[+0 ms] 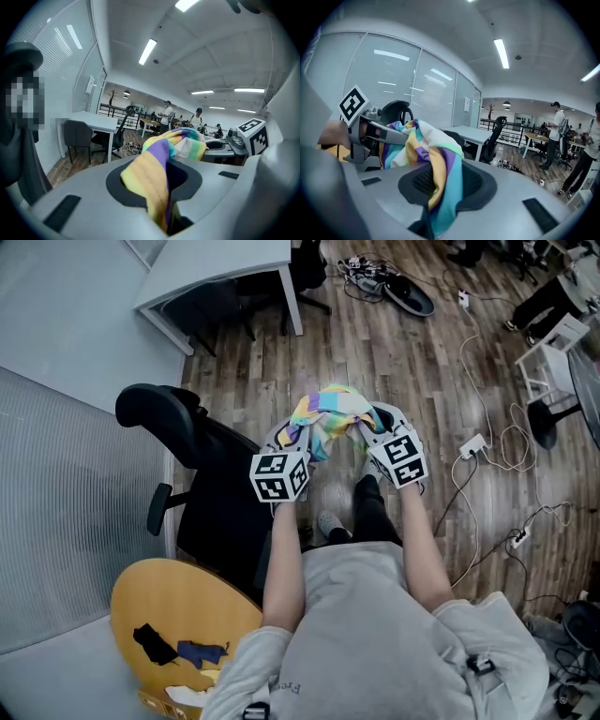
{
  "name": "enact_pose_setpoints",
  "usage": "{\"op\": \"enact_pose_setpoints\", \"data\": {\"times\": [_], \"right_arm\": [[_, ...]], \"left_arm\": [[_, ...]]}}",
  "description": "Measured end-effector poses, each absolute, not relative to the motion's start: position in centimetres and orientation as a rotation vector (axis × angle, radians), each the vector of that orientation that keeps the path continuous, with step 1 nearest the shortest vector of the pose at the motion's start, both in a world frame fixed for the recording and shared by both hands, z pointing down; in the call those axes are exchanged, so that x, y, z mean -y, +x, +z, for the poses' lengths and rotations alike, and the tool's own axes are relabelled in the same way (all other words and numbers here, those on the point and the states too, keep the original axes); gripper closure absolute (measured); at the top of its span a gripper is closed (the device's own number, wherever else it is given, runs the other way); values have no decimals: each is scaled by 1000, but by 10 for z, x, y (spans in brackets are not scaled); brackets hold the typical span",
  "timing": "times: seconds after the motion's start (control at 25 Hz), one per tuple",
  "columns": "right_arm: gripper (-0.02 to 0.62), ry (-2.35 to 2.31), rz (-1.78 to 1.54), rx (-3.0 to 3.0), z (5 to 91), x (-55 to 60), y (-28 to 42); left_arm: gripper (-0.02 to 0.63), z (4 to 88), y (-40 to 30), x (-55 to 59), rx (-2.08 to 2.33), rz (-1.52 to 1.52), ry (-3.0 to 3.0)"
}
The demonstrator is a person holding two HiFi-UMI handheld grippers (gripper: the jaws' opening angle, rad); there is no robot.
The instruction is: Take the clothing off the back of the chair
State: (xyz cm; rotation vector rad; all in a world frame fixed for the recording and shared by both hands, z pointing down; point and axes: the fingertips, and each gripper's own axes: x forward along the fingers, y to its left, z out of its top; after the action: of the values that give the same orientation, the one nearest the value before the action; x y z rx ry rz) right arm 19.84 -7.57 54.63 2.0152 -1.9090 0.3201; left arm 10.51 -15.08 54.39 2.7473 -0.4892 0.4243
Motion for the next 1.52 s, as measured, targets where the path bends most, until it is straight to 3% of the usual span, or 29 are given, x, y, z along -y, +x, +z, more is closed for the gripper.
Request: {"op": "enact_pose_setpoints", "data": {"times": [0.6,1.52], "right_arm": [[491,2020,472,1950,572,63,204],[490,2014,434,1923,559,73,213]], "left_arm": [[515,569,107,131,450,435,2675],[515,560,120,148,515,437,2731]]}}
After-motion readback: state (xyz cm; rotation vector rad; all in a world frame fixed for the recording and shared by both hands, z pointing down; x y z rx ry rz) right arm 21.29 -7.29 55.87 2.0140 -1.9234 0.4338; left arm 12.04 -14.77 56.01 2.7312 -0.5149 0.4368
